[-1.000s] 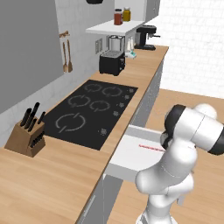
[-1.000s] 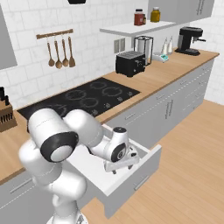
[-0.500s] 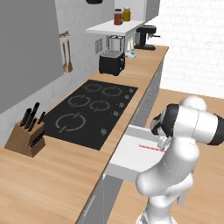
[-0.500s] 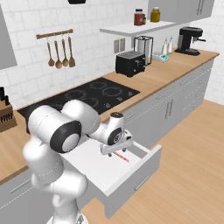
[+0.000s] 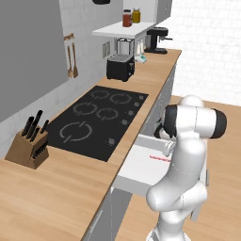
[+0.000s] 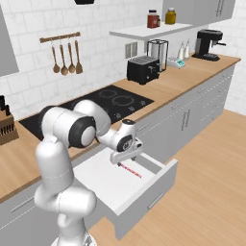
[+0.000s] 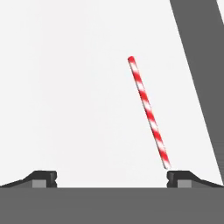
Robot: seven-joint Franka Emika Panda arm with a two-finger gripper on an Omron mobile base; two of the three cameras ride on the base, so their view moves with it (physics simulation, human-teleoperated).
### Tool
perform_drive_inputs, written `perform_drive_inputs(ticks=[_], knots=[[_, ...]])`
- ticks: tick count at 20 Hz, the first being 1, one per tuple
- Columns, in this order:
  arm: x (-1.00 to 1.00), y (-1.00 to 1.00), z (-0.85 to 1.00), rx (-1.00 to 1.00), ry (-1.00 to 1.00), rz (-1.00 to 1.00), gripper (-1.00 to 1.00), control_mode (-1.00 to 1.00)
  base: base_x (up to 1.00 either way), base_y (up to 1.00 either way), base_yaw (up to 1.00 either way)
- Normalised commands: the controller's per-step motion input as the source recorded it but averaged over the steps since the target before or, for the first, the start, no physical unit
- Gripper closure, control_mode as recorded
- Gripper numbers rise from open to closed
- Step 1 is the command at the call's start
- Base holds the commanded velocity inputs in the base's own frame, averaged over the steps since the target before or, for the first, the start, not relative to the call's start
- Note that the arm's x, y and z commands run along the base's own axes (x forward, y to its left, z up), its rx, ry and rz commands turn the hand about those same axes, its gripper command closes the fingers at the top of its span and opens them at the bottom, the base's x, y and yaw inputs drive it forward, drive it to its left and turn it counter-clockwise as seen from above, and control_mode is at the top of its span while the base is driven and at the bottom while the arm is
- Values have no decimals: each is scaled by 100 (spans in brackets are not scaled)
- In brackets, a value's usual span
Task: Take a straw from the drawer in front and place it inside the glass cup on the dining counter.
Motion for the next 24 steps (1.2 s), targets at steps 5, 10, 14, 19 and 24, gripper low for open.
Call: perform_drive_inputs(ticks=[5,10,14,19,24], knots=[[11,23,-33,0,-2,7,-100,-100,0,0,0],[3,20,-36,0,-2,4,-100,-100,0,0,0],[17,14,-9,0,-7,4,-100,-100,0,0,0],[25,10,-10,0,0,4,-100,-100,0,0,0],[19,0,-22,0,0,4,-100,-100,0,0,0]])
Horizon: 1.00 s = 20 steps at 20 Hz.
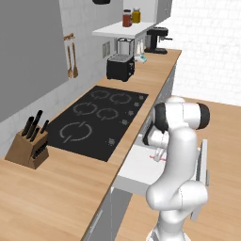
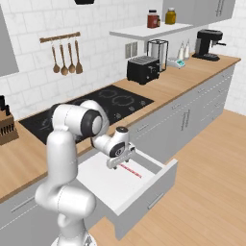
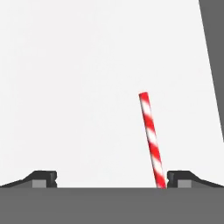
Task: Take a straw from the drawer in front and place it inside the glass cup on the dining counter.
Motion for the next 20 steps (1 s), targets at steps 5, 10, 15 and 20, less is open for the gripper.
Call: perform_drive_inputs(ticks=[5,10,15,20], knots=[[34,0,-22,0,0,1,-100,-100,0,0,0],[24,0,-28,0,0,1,-100,-100,0,0,0],[12,0,-33,0,0,0,-100,-100,0,0,0],[6,0,-28,0,0,0,-100,-100,0,0,0]])
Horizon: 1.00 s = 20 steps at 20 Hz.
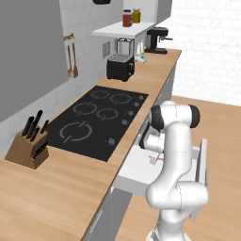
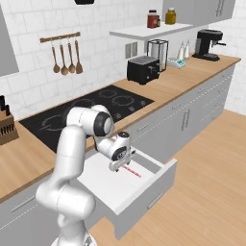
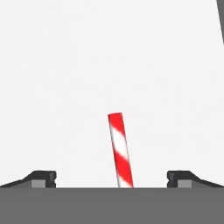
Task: Take a straw from the drawer in front and place it inside the glass cup on the dining counter.
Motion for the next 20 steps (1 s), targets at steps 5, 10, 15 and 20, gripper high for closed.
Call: perform_drive_inputs(ticks=[5,10,15,20], knots=[[7,0,-37,0,0,0,-100,-100,0,0,0],[0,0,-50,-2,3,0,100,-100,0,0,0],[-2,-1,-35,0,0,0,100,-100,0,0,0],[-29,-23,-19,2,-4,1,100,-100,0,0,0]])
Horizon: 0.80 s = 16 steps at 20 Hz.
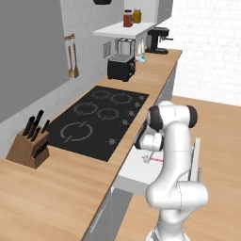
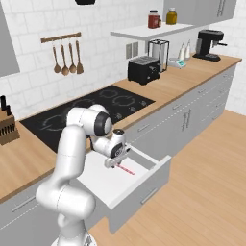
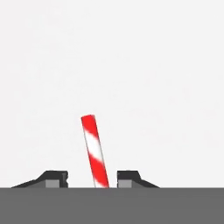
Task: Take a straw from the drawer in front and place it inside the glass cup on the dining counter.
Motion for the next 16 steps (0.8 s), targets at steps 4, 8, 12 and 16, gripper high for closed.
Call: perform_drive_inputs(ticks=[4,8,12,16], knots=[[-44,-50,-23,5,-5,4,100,-100,0,0,0],[-30,-40,-17,4,-2,3,100,-100,0,0,0],[-9,-26,-2,1,-1,2,100,-100,0,0,0],[0,-13,54,1,-4,1,100,-100,0,0,0]])
